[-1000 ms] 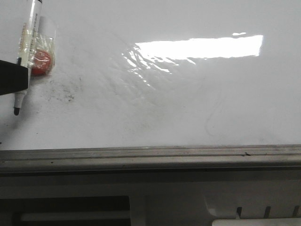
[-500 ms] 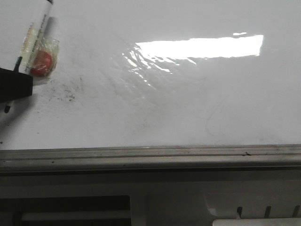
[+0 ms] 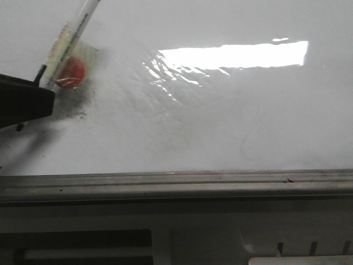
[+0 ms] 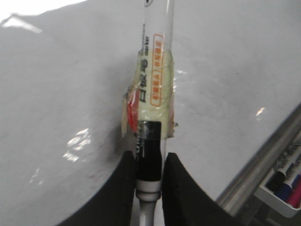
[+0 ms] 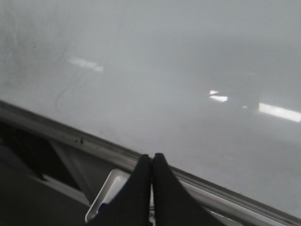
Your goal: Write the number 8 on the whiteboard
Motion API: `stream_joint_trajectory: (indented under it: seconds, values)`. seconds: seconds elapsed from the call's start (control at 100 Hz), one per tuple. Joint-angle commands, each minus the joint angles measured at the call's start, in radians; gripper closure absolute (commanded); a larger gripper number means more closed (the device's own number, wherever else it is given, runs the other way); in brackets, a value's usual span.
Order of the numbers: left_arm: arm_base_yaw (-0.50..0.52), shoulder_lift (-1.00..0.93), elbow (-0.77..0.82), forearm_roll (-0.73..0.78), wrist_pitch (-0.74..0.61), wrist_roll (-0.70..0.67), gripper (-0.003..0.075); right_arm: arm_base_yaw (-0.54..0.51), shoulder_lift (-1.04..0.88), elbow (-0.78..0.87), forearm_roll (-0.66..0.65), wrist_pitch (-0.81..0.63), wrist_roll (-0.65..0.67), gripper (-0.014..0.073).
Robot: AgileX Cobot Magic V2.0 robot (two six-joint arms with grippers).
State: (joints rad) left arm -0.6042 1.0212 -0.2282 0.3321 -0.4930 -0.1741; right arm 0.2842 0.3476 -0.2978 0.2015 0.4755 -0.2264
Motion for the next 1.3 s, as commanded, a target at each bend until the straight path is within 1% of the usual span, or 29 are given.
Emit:
stream_joint_trajectory:
  seconds: [0.0, 0.06, 0.13, 0.17, 0.32, 0.39, 0.54, 0.69, 0.87, 1.0, 1.13, 1.22, 1.29]
  values:
    - [-0.034, -0.006, -0.028, 0.102, -0.128, -0.010, 0.0741, 0.056, 0.062, -0.084, 0.004, -0.023, -0.048, 0.0653]
    - [-0.066, -0.004, -0.034, 0.156, -0.128, -0.010, 0.0741, 0.109, 0.093, -0.119, 0.006, -0.015, -0.076, 0.0636]
    - [-0.100, -0.004, -0.041, 0.231, -0.113, -0.010, 0.0741, 0.168, 0.130, -0.160, 0.006, -0.019, -0.089, 0.0580]
    - [-0.117, -0.004, -0.046, 0.258, -0.113, -0.010, 0.0741, 0.200, 0.154, -0.182, 0.006, -0.024, -0.089, 0.0531]
    - [-0.181, -0.004, -0.072, 0.260, -0.102, -0.010, 0.0741, 0.306, 0.244, -0.257, 0.028, -0.028, -0.089, 0.0328]
    - [-0.195, -0.004, -0.090, 0.276, -0.086, -0.010, 0.0741, 0.348, 0.278, -0.288, 0.039, -0.042, -0.089, 0.0290]
    - [-0.199, -0.004, -0.101, 0.297, -0.065, -0.010, 0.0741, 0.417, 0.354, -0.345, 0.103, -0.079, -0.089, 0.0290]
    - [-0.199, -0.004, -0.101, 0.299, -0.022, -0.010, 0.0741, 0.503, 0.429, -0.390, 0.111, -0.093, -0.089, 0.0290]
    - [-0.199, -0.004, -0.101, 0.316, -0.024, -0.010, 0.0741, 0.595, 0.516, -0.403, 0.111, -0.248, -0.089, 0.0290]
    - [-0.199, -0.004, -0.101, 0.386, -0.041, -0.010, 0.0741, 0.609, 0.579, -0.403, 0.111, -0.337, -0.089, 0.0290]
    - [-0.199, -0.004, -0.101, 0.392, -0.045, -0.010, 0.0741, 0.609, 0.635, -0.403, 0.111, -0.358, -0.089, 0.0295]
    - [-0.199, -0.004, -0.101, 0.392, -0.045, -0.010, 0.0741, 0.609, 0.658, -0.403, 0.111, -0.356, -0.089, 0.0320]
    - [-0.199, -0.004, -0.101, 0.392, -0.045, -0.010, 0.0741, 0.609, 0.664, -0.403, 0.111, -0.350, -0.089, 0.0374]
